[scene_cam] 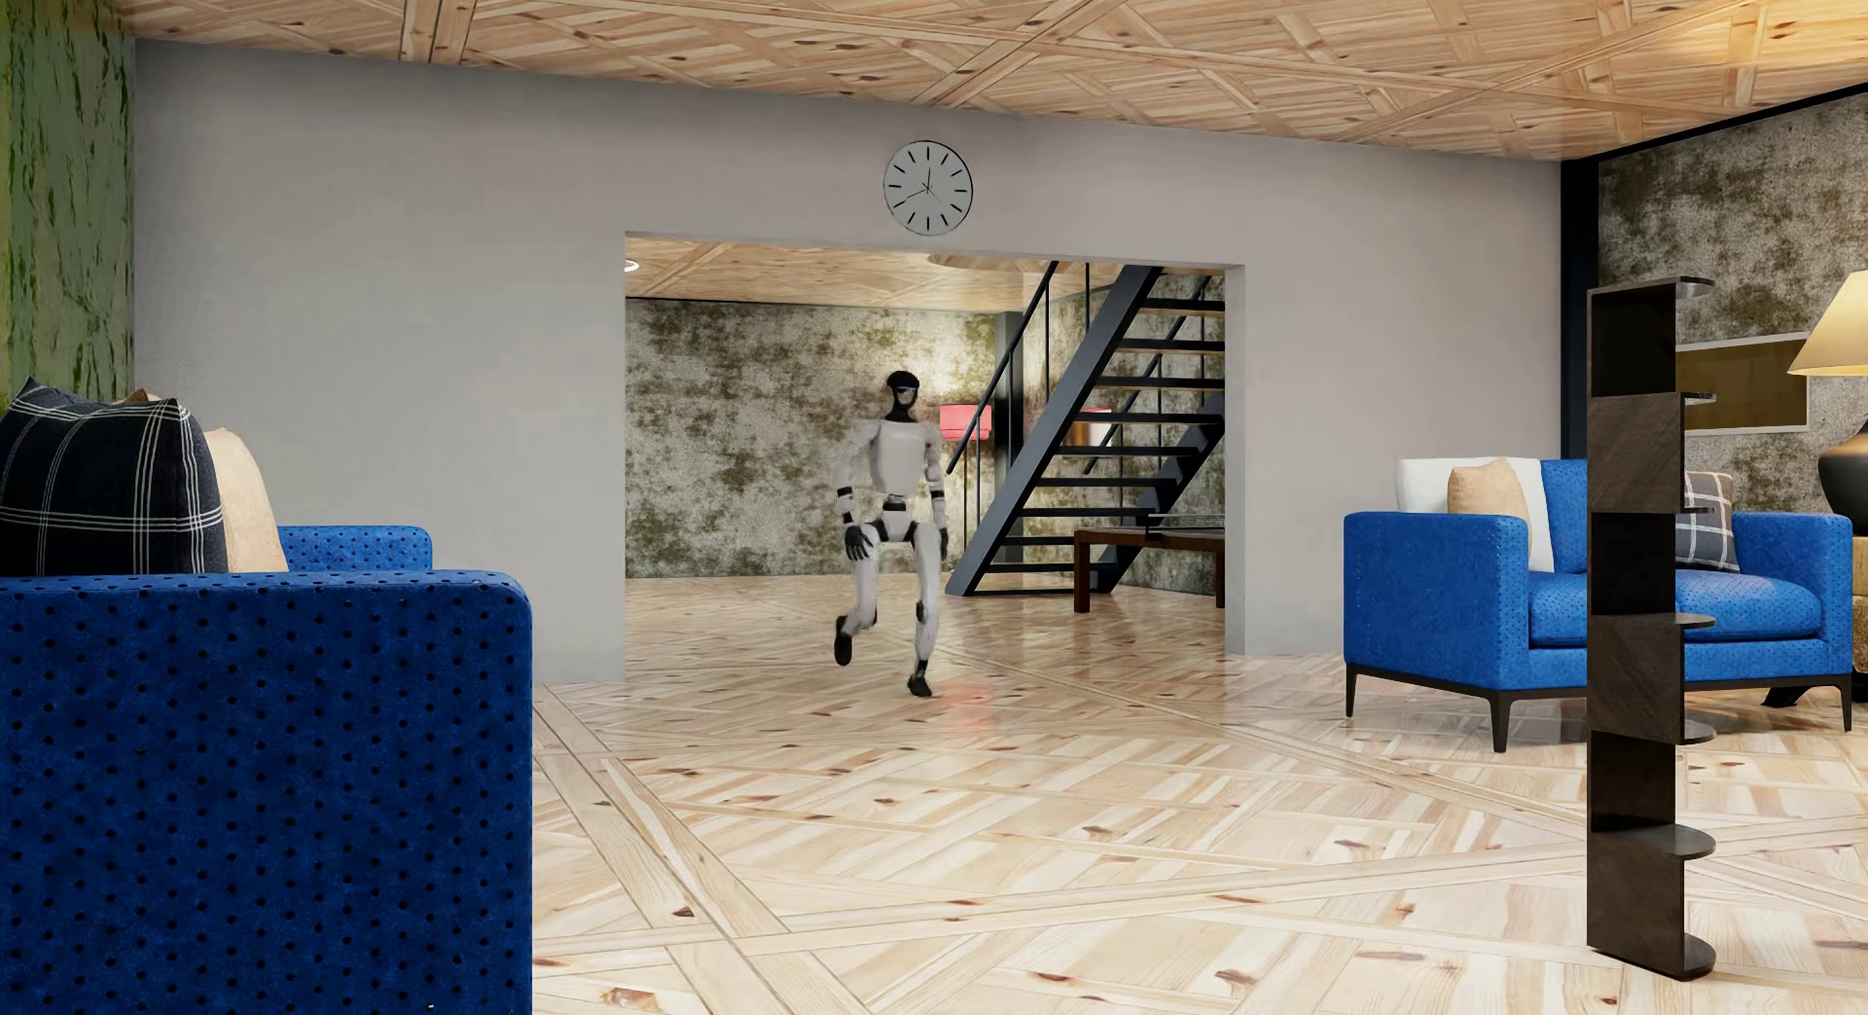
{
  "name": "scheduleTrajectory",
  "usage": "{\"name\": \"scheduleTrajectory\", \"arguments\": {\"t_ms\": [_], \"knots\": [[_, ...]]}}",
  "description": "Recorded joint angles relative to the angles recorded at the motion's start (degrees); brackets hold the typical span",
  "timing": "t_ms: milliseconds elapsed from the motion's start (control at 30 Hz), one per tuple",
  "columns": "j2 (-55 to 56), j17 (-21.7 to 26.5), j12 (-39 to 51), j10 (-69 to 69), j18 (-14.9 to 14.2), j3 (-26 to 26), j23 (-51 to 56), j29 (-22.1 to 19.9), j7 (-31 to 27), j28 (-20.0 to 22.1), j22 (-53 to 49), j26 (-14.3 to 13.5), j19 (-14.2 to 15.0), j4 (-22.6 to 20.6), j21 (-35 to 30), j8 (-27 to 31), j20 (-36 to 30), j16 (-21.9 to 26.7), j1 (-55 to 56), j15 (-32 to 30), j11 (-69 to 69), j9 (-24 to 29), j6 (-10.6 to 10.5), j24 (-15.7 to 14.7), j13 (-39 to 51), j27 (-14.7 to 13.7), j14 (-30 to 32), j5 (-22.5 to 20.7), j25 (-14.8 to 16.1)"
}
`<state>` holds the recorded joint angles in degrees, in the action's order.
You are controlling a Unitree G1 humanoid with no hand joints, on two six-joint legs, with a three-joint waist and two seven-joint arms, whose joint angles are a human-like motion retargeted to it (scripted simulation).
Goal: Approach the shelves
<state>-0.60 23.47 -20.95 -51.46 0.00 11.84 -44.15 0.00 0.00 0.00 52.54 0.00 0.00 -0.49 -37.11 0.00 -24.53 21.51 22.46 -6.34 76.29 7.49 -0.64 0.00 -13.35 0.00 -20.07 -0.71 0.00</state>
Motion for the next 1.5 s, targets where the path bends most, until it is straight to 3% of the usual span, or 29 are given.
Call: {"name": "scheduleTrajectory", "arguments": {"t_ms": [67,133,167,233,267,300,333,367,433,500,567,700,767,833,900,933,967,1033,1100,1167,1200,1267,1300,1333,1367,1400,1433,1467,1500], "knots": [[12.79,-1.64,1.45,9.67,0.0,-8.22,-3.37,0.0,0.0,0.0,-9.96,0.0,0.0,0.28,1.34,0.0,3.9,-0.57,-13.99,-0.43,-5.07,-0.71,-1.89,0.0,-6.07,0.0,1.68,-2.75,0.0],[20.86,-0.32,4.83,17.98,0.0,-15.94,-4.6,0.0,0.0,0.0,-18.61,0.0,0.0,1.48,-3.65,0.0,6.44,0.54,-26.98,-6.56,-26.45,-0.68,-2.59,0.0,-10.35,0.0,2.99,-4.01,0.0],[23.87,0.26,7.19,20.76,0.0,-19.11,-4.75,0.0,0.0,0.0,-22.16,0.0,0.0,2.34,-4.79,0.0,8.41,1.35,-32.24,-3.77,-37.22,-0.75,-2.83,0.0,-12.25,0.0,2.07,-4.11,0.0],[28.96,1.62,12.07,23.49,0.0,-24.4,-4.8,0.0,0.0,0.0,-27.05,0.0,0.0,4.18,-6.18,0.0,10.88,3.18,-40.83,19.21,-49.11,-1.53,-3.49,0.0,-15.48,0.0,-1.25,-3.39,0.0],[31.36,2.0,13.59,23.24,0.0,-27.46,-5.58,0.0,0.0,0.0,-28.17,0.0,0.0,5.93,-6.63,0.0,12.92,3.76,-43.88,25.7,-48.62,-1.59,-3.89,0.0,-16.51,0.0,-1.14,-2.4,0.0],[33.27,1.85,14.1,21.62,0.0,-30.59,-7.13,0.0,0.0,0.0,-28.1,0.0,0.0,8.22,-6.59,0.0,14.72,4.03,-45.94,21.51,-47.72,-1.44,-4.11,0.0,-17.15,0.0,2.1,-1.68,0.0],[34.98,1.34,13.59,18.32,0.0,-32.24,-8.68,0.0,0.0,0.0,-26.93,0.0,0.0,10.25,-6.21,0.0,15.12,3.96,-46.69,9.43,-45.01,-1.66,-4.42,0.0,-17.65,0.0,9.52,-1.81,0.0],[38.11,0.53,12.7,12.81,0.0,-32.22,-10.62,0.0,0.0,0.0,-25.2,0.0,0.0,13.65,-5.54,0.0,14.94,3.09,-44.95,-7.65,-40.33,-3.16,-6.6,0.0,-18.5,0.0,22.72,-3.88,0.0],[32.26,-0.05,9.35,-7.5,0.0,-25.01,-11.71,0.0,0.0,0.0,-17.8,0.0,0.0,13.28,-6.75,0.0,11.94,0.88,-36.85,-6.19,-33.33,-2.17,-7.53,0.0,-15.3,0.0,32.68,-8.66,0.0],[19.52,-0.44,5.89,-24.15,0.0,-17.22,-8.32,0.0,0.0,0.0,-10.32,0.0,0.0,11.42,-3.64,0.0,5.56,-0.61,-25.02,0.13,-37.49,-1.1,-6.93,0.0,-10.84,0.0,19.11,-12.21,0.0],[5.06,-0.32,0.94,-24.7,0.0,-9.26,-2.11,0.0,0.0,0.0,-2.99,0.0,0.0,8.26,1.82,0.0,-0.14,-1.16,-13.56,8.32,-44.72,-0.72,-4.65,0.0,-5.83,0.0,8.59,-12.37,0.0],[-14.42,1.39,-9.29,10.82,0.0,4.01,13.37,0.0,0.0,0.0,4.83,0.0,0.0,8.26,15.1,0.0,-2.51,-0.19,0.86,24.9,-52.8,-2.37,-1.53,0.0,4.15,0.0,9.78,-6.96,0.0],[-18.52,3.54,-12.79,32.01,0.0,8.66,20.45,0.0,0.0,0.0,6.12,0.0,0.0,9.32,19.89,0.0,0.61,0.36,4.5,26.93,-52.41,-4.61,-1.2,0.0,7.16,0.0,14.55,-4.71,0.0],[-22.5,4.11,-14.37,17.89,0.0,12.38,22.34,0.0,0.0,0.0,8.28,0.0,0.0,9.13,23.29,0.0,1.67,1.12,7.3,21.5,-47.52,-5.02,-0.63,0.0,7.28,0.0,9.59,-0.81,0.0],[-19.62,2.14,-13.41,4.47,0.0,11.59,19.02,0.0,0.0,0.0,11.3,0.0,0.0,4.84,22.76,0.0,1.36,1.53,9.0,4.84,-31.67,-5.5,2.42,0.0,4.91,0.0,12.36,3.05,0.0],[-16.09,1.26,-11.65,1.05,0.0,9.83,15.81,0.0,0.0,0.0,11.99,0.0,0.0,2.42,19.97,0.0,0.48,1.33,5.49,-2.81,-20.09,-4.45,2.75,0.0,3.44,0.0,9.15,3.65,0.0],[-10.81,0.56,-10.2,0.54,0.0,8.12,11.96,0.0,0.0,0.0,10.29,0.0,0.0,0.32,15.63,0.0,0.47,0.87,0.67,-4.77,-6.2,-3.5,2.85,0.0,3.04,0.0,5.85,3.61,0.0],[1.08,-1.28,-6.27,7.15,0.0,-0.11,1.96,0.0,0.0,0.0,1.85,0.0,0.0,-0.93,8.12,0.0,1.58,-0.77,-10.79,0.22,1.48,-2.56,-0.11,0.0,0.92,0.0,5.99,0.05,0.0],[10.65,-2.56,-2.37,14.18,0.0,-7.8,-5.87,0.0,0.0,0.0,-9.47,0.0,0.0,-0.53,3.3,0.0,4.39,-1.45,-22.17,-4.48,-9.52,-1.92,-2.68,0.0,-4.18,0.0,6.85,-2.98,0.0],[17.27,-1.91,2.2,18.9,0.0,-14.27,-10.24,0.0,0.0,0.0,-20.88,0.0,0.0,1.34,-3.56,0.0,7.24,-1.21,-31.02,-9.04,-32.62,-1.94,-4.25,0.0,-8.86,0.0,6.69,-3.99,0.0],[19.4,-1.73,4.46,20.46,0.0,-16.86,-11.52,0.0,0.0,0.0,-25.61,0.0,0.0,1.92,-5.18,0.0,9.03,-0.72,-34.76,-1.04,-42.69,-2.33,-4.34,0.0,-11.32,0.0,5.36,-3.38,0.0],[23.61,-0.95,8.73,20.45,0.0,-22.08,-11.9,0.0,0.0,0.0,-31.64,0.0,0.0,3.3,-7.39,0.0,12.43,0.57,-39.56,24.44,-49.1,-3.13,-3.85,0.0,-15.17,0.0,3.13,-1.07,0.0],[24.88,-0.54,9.46,19.78,0.0,-24.73,-12.13,0.0,0.0,0.0,-33.09,0.0,0.0,4.32,-7.85,0.0,14.32,0.9,-42.24,26.18,-48.57,-3.02,-3.71,0.0,-16.54,0.0,3.91,-0.42,0.0],[25.96,-0.19,9.04,18.28,0.0,-26.22,-12.84,0.0,0.0,0.0,-33.14,0.0,0.0,5.36,-8.54,0.0,15.77,0.86,-44.73,19.63,-47.83,-3.22,-3.95,0.0,-17.7,0.0,6.99,-1.2,0.0],[27.04,-0.34,7.6,16.1,0.0,-27.65,-13.36,0.0,0.0,0.0,-32.98,0.0,0.0,7.07,-6.51,0.0,17.61,0.87,-46.2,5.47,-47.72,-4.49,-4.51,0.0,-19.35,0.0,12.29,-2.98,0.0],[27.68,-0.6,6.58,6.43,0.0,-26.06,-14.44,0.0,0.0,0.0,-29.39,0.0,0.0,9.34,-7.01,0.0,16.1,0.0,-42.96,-1.4,-42.77,-4.85,-6.25,0.0,-19.09,0.0,21.43,-5.82,0.0],[26.44,-0.75,5.53,-3.38,0.0,-24.63,-15.27,0.0,0.0,0.0,-25.02,0.0,0.0,10.94,-7.09,0.0,14.27,-0.92,-39.7,-5.13,-38.68,-4.5,-7.47,0.0,-18.42,0.0,28.51,-8.36,0.0],[23.23,-0.97,5.22,-14.01,0.0,-23.19,-15.51,0.0,0.0,0.0,-19.61,0.0,0.0,11.99,-6.18,0.0,11.47,-1.57,-34.67,-4.83,-36.91,-3.37,-8.17,0.0,-16.4,0.0,29.53,-10.85,0.0],[18.69,-1.22,5.68,-23.18,0.0,-21.01,-14.74,0.0,0.0,0.0,-13.78,0.0,0.0,12.38,-5.37,0.0,7.6,-1.94,-28.44,-2.54,-37.75,-2.22,-8.44,0.0,-13.28,0.0,23.62,-12.89,0.0]]}}
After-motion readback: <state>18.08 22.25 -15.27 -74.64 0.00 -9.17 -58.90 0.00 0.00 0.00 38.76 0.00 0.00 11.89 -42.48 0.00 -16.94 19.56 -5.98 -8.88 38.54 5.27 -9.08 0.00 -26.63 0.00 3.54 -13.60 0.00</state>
